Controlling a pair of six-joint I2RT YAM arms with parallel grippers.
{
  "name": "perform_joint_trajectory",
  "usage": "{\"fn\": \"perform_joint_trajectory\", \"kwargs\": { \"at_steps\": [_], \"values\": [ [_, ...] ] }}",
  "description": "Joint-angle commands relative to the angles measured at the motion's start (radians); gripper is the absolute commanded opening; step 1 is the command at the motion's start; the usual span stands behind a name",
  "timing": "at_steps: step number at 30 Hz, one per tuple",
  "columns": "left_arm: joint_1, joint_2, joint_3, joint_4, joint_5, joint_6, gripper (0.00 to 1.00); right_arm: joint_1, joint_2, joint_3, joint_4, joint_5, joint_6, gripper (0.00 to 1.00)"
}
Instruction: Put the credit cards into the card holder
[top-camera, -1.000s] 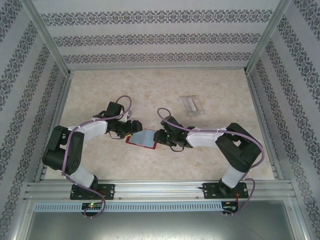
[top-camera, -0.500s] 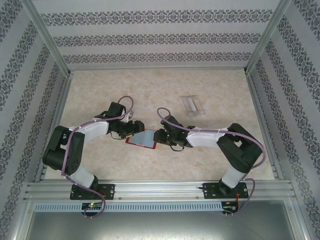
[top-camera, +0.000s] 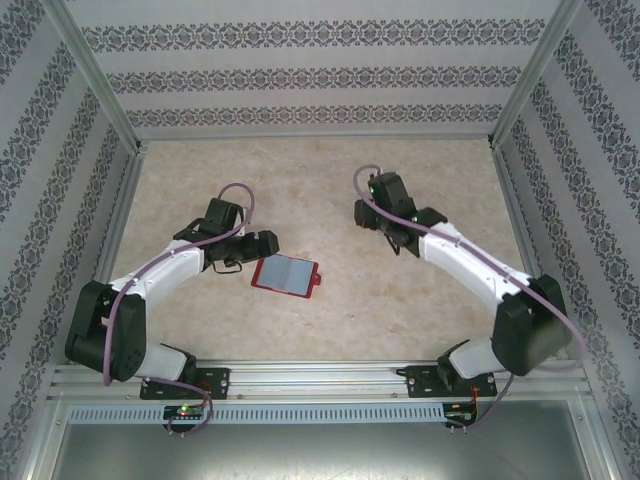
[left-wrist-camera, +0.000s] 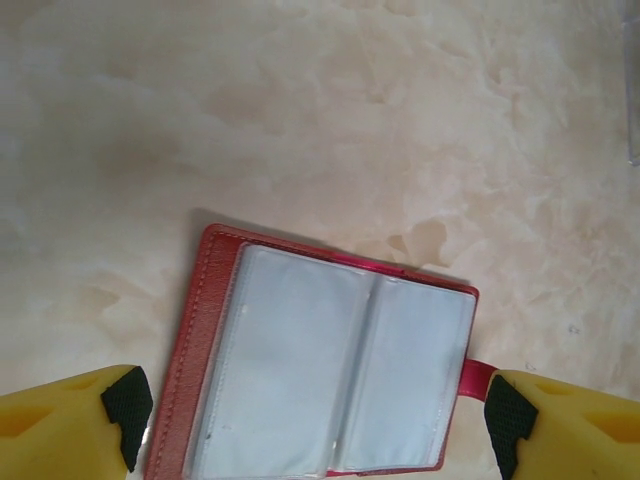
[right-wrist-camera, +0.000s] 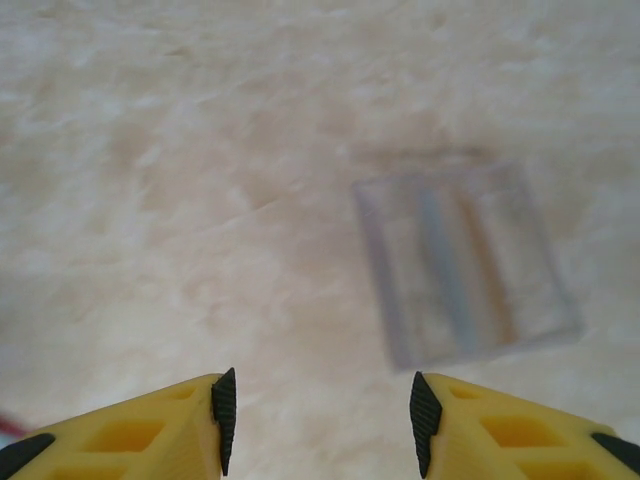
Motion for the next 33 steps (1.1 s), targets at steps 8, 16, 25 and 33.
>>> {"fn": "perform_joint_trajectory", "kwargs": {
  "at_steps": [8, 16, 25, 33],
  "values": [
    [0.009, -0.028, -0.01, -0.069, -0.082, -0.002, 0.9, -0.117, 0.343, 0.258, -0.195, 0.058, -0.258, 0.51],
    [0.011, -0.042, -0.014, -0.083, -0.105, 0.008, 0.89, -0.158, 0.374, 0.258, -0.186, 0.08, -0.27, 0.51],
    [0.011, -0.033, -0.012, -0.075, -0.081, 0.004, 0.89, -0.168, 0.4, 0.273, -0.184, 0.084, -0.267, 0.51],
    [0.011, -0.045, -0.023, -0.068, -0.082, -0.001, 0.89, -0.146, 0.328, 0.28, -0.179, 0.041, -0.293, 0.51]
  ]
}}
